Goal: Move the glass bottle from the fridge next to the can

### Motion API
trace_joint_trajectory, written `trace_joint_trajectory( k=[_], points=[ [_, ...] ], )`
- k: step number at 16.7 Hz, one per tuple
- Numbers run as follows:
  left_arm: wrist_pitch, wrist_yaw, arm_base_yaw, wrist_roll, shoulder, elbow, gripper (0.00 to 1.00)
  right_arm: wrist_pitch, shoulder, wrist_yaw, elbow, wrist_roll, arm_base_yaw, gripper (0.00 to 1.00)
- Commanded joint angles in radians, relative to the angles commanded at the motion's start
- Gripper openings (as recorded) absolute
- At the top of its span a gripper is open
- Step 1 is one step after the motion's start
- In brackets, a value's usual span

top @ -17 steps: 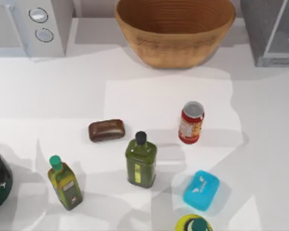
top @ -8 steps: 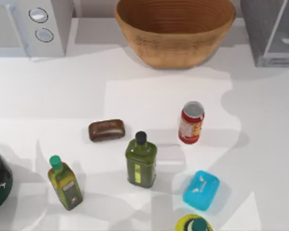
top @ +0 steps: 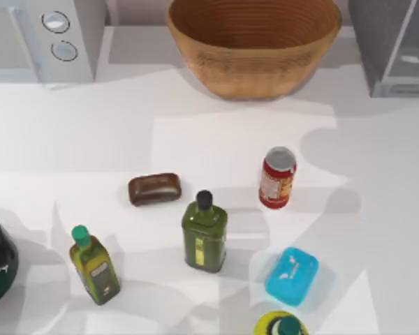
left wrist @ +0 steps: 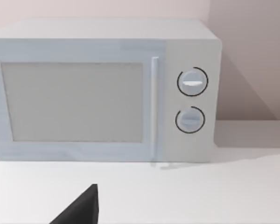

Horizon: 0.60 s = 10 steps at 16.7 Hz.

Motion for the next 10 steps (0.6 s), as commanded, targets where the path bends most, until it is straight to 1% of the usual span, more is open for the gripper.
trace_joint_trajectory(
  k=[3,5,10],
  points=[
    [0.0,0.0,0.0,0.0,0.0,0.0,1.0,0.018,-0.032,-0.004,-0.036,0.0,-0.009,0.0],
    [0.0,0.0,0.0,0.0,0.0,0.0,1.0,0.045,-0.087,-0.014,-0.113,0.001,-0.022,0.0],
    [0.0,0.0,0.0,0.0,0.0,0.0,1.0,0.139,-0.273,-0.056,-0.438,0.002,-0.056,0.0]
  ],
)
